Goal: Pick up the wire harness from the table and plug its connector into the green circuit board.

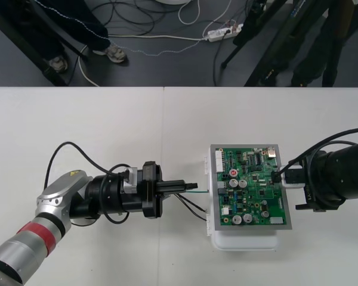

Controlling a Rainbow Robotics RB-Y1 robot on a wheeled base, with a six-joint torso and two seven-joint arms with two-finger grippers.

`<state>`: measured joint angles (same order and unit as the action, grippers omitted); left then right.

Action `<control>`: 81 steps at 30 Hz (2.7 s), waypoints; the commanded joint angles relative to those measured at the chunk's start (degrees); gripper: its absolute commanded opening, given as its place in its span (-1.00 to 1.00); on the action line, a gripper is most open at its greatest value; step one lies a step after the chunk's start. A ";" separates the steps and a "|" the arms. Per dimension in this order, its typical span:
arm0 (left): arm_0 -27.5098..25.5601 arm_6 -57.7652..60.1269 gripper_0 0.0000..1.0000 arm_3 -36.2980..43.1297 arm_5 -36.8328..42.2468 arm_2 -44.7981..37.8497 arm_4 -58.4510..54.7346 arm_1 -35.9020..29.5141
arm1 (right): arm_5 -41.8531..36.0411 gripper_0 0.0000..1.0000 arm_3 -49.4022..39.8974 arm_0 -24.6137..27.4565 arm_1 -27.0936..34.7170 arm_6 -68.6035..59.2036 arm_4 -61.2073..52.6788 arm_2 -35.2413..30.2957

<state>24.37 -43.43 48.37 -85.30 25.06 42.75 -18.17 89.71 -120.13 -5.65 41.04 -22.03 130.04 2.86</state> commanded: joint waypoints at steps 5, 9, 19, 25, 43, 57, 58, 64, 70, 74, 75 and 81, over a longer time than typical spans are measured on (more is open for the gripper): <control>3.14 -1.66 -1.00 0.32 4.88 3.24 -1.44 2.00 | 0.29 1.00 -0.37 0.64 -0.61 -2.14 2.06 3.65; 3.67 -1.39 -1.00 0.41 5.93 4.12 -1.80 2.17 | 0.29 1.00 -0.37 0.64 -0.87 -2.49 2.68 4.00; 4.37 -0.78 -1.00 0.41 6.64 6.05 -2.23 2.17 | 0.29 1.00 -0.37 0.11 -2.37 -6.89 3.91 4.17; 4.73 -0.43 -1.00 0.32 6.64 7.55 -2.94 2.17 | 0.29 1.00 -0.37 -0.41 -3.51 -6.36 4.79 4.61; 5.25 -0.07 -1.00 0.41 8.22 8.95 -3.29 2.09 | 0.29 1.00 -0.37 -2.17 -3.51 -4.51 6.02 6.99; 5.52 0.37 -1.00 0.41 8.40 10.27 -3.38 2.26 | 0.29 1.00 -0.55 -3.31 -3.51 -4.43 5.32 6.99; 5.60 0.37 -1.00 0.41 8.40 10.27 -3.38 2.17 | 0.29 1.00 -0.55 -3.31 -3.60 -4.43 5.32 6.99; 5.69 0.54 -1.00 0.32 8.48 10.62 -3.29 2.26 | 0.29 1.00 -1.16 -3.31 -3.60 -4.07 4.79 6.99; 5.87 0.80 -1.00 0.32 8.48 10.89 -3.55 2.26 | 0.29 1.00 -1.16 -3.31 -3.60 -4.07 4.35 6.99; 5.87 0.80 -1.00 0.41 8.66 10.89 -3.64 2.26 | 0.29 1.00 -1.16 -3.31 -3.86 -4.07 4.00 6.99; 5.87 0.80 -1.00 0.41 8.66 10.89 -3.64 2.35 | 0.29 1.00 -1.07 -3.31 -3.95 -4.07 4.00 6.99; 5.87 0.63 -1.00 0.41 9.63 10.89 -4.43 2.44 | 0.29 1.00 -1.16 -3.23 -3.95 -3.90 4.08 6.99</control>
<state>27.91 -43.43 48.27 -78.20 34.76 39.58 -17.49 89.94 -119.85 -7.16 38.12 -27.32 135.65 8.87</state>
